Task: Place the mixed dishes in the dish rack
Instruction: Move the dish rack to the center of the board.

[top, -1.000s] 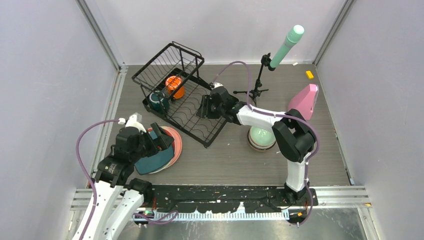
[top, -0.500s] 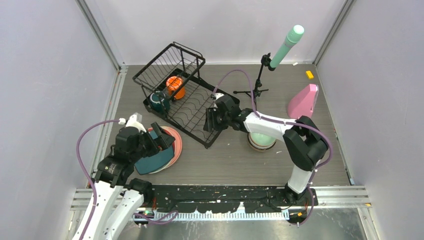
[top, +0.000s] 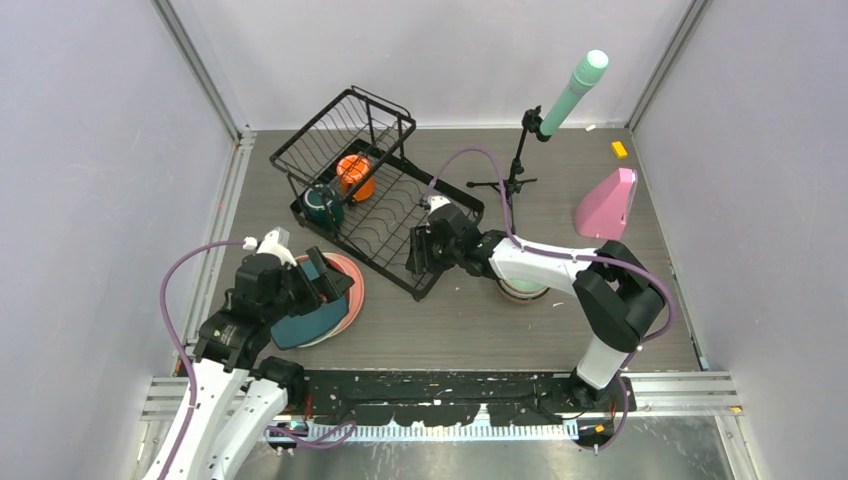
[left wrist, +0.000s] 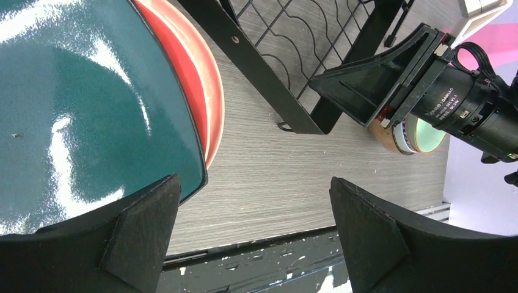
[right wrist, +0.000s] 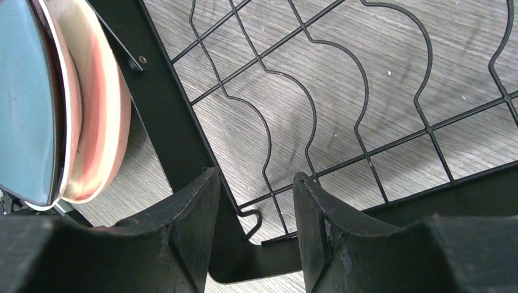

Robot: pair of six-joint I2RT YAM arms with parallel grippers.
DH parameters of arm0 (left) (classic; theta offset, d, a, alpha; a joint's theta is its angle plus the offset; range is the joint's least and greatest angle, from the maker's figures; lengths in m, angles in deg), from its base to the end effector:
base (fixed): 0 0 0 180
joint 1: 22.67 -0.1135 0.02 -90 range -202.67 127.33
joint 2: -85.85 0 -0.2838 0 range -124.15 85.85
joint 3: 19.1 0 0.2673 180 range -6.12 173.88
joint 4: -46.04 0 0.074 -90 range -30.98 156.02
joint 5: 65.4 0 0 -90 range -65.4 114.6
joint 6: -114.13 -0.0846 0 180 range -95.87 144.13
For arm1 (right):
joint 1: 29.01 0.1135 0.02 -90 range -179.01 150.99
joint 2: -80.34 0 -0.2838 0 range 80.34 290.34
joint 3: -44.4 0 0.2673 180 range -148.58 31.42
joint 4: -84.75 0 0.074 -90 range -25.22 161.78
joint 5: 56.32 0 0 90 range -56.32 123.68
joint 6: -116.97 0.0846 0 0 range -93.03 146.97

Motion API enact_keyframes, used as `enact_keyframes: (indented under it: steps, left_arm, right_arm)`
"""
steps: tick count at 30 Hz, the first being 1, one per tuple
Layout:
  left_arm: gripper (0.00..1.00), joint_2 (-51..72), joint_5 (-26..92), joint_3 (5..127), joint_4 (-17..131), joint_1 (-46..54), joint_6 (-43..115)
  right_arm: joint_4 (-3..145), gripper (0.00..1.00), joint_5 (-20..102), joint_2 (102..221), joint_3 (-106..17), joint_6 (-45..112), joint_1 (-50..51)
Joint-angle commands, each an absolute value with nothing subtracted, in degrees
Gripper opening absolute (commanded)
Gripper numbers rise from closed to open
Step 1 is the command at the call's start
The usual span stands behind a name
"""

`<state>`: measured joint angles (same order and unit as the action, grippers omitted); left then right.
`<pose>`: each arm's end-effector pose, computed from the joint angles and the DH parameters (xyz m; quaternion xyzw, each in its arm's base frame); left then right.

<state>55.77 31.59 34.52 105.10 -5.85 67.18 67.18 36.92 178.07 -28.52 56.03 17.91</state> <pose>0.1387 -0.0527 0.2707 -0.1742 0.8706 -0.2750 0.3689 0.2819 0.3085 0.1757 -0.1532 0.9017 0.2688 0.3021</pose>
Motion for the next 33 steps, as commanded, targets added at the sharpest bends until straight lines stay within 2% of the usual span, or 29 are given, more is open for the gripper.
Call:
enact_keyframes:
  steps: [1, 15, 22, 26, 33]
  left_arm:
    - [0.95, 56.0, 32.9, 34.1, 102.7, -5.9, 66.5]
    - [0.95, 56.6, 33.7, 32.3, 101.2, -5.9, 66.9]
    - [0.95, 55.1, 37.0, 31.8, 98.3, -5.9, 65.4]
    - [0.95, 54.2, 38.6, 31.8, 96.0, -5.9, 65.0]
    - [0.93, 54.2, 41.8, 30.4, 92.3, -5.9, 65.4]
  right_arm:
    - [53.7, 0.54, 33.9, 179.1, -24.6, 55.7, 19.4]
    - [54.2, 0.54, 30.4, 173.7, -18.3, 60.4, 23.5]
    - [48.5, 0.61, 25.5, 167.8, -23.2, 56.3, 23.5]
    - [45.0, 0.64, 18.9, 163.1, -27.8, 54.8, 23.5]
    - [41.2, 0.71, -4.6, 151.3, -26.8, 56.2, 22.8]
